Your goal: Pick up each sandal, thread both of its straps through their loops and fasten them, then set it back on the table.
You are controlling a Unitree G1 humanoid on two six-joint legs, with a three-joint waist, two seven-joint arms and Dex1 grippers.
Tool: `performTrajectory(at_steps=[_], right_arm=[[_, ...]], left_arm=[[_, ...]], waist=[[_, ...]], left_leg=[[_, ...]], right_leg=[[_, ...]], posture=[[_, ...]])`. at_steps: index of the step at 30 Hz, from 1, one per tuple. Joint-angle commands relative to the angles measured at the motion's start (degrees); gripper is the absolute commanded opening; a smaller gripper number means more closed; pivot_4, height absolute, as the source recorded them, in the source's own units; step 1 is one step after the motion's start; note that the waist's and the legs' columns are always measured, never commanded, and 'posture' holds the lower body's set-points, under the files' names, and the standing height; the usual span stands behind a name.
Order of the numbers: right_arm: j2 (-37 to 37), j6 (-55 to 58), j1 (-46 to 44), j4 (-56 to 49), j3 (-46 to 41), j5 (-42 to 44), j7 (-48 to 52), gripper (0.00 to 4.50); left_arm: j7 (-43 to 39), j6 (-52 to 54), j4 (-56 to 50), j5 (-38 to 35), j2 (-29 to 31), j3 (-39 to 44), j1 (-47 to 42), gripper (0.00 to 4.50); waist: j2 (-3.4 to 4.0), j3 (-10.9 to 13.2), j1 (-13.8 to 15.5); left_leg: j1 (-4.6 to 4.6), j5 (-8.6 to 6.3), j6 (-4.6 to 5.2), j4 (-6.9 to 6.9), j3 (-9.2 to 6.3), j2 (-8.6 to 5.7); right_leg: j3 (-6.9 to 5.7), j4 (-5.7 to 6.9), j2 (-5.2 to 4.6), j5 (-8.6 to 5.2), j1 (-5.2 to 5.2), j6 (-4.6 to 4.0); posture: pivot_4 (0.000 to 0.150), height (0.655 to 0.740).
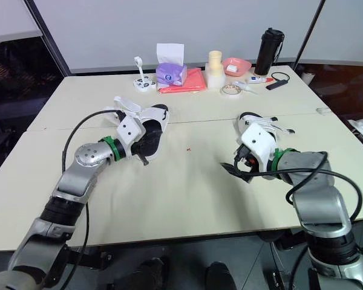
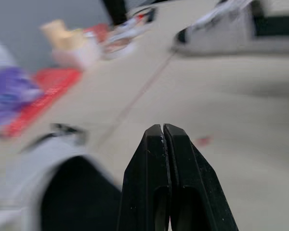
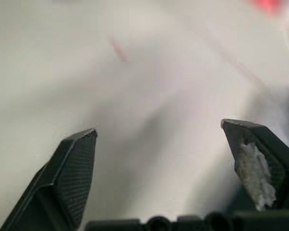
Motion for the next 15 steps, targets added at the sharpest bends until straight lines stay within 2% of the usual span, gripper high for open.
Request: performTrajectory(at_steps=[1, 8, 15], right_arm=[[2.9, 6.8, -0.3, -7.9, -3.4, 10.1, 0.6, 4.5], [6.4, 12.0, -1.0, -8.6, -2.5, 18.0, -6.2, 4.5], [5.2, 9.6, 0.7, -6.6, -0.1, 21.8, -10.8, 4.5]], left_arm=[[4.2, -7.4, 3.8, 8.3, 2.8, -1.7, -2.2, 0.87], [12.9, -15.6, 13.2, 24.5, 6.9, -7.4, -9.5, 4.47], [22.2, -17.9, 26.2, 34.1, 4.4, -12.0, -16.6, 4.47]], waist=[[-0.06, 0.0, 0.2], [-0.09, 0.0, 0.3], [-0.09, 0.0, -0.1]], left_leg=[[-0.01, -0.02, 0.02, 0.0, -0.02, -0.01], [-0.12, -0.02, 0.02, 0.04, -0.02, -0.04], [-0.15, -0.02, 0.03, 0.02, 0.0, -0.07]], right_leg=[[-0.04, -0.04, 0.0, 0.0, 0.03, 0.01], [-0.05, 0.01, -0.02, 0.0, -0.1, 0.0], [-0.05, 0.07, -0.01, -0.01, -0.15, 0.04]], posture=[[0.15, 0.7344], [0.15, 0.7344], [0.15, 0.7344]])
